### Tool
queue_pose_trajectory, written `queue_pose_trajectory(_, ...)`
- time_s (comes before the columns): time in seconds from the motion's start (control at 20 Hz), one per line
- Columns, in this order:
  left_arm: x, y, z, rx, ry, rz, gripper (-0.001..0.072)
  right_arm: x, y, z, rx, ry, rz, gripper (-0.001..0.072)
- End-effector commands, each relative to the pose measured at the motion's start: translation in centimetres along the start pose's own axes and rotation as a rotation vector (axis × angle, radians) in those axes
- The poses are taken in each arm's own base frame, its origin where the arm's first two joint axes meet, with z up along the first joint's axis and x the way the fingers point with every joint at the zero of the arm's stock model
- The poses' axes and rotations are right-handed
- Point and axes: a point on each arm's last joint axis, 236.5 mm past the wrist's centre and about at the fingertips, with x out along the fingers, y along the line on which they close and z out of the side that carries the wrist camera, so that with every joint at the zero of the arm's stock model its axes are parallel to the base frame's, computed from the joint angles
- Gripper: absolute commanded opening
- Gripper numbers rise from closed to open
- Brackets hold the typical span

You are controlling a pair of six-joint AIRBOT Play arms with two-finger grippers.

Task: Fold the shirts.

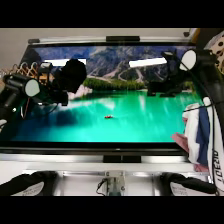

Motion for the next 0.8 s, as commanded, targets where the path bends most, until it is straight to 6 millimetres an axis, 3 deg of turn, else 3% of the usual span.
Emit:
queue_pose_trajectory(0.0, 0.0, 0.0, 0.0, 0.001, 0.0, 0.0, 0.0666, -0.1, 0.5, 2.2, 0.026, -0.092, 0.02, 0.062)
queue_pose_trajectory(0.1, 0.0, -0.2, 0.2, -0.015, -0.011, -0.005, 0.0666, -0.4, 0.7, 4.2, 0.025, -0.177, 0.031, 0.062)
queue_pose_trajectory(0.35, 0.1, -2.5, 2.0, -0.043, -0.078, -0.102, 0.0665, -0.4, 0.7, 4.5, -0.015, -0.19, 0.025, 0.062)
queue_pose_trajectory(0.45, 1.0, -2.7, 4.0, -0.069, -0.133, -0.116, 0.0666, -0.3, 0.6, 4.2, -0.028, -0.176, 0.023, 0.062)
queue_pose_trajectory(0.6, 4.4, -0.2, 7.9, -0.143, -0.133, -0.083, 0.0679, -0.3, 1.7, 3.5, -0.021, -0.149, 0.071, 0.062)
queue_pose_trajectory(0.75, 8.5, 4.8, 12.2, -0.178, -0.11, -0.015, 0.0679, -0.5, 3.9, 3.1, -0.009, -0.13, 0.163, 0.062)
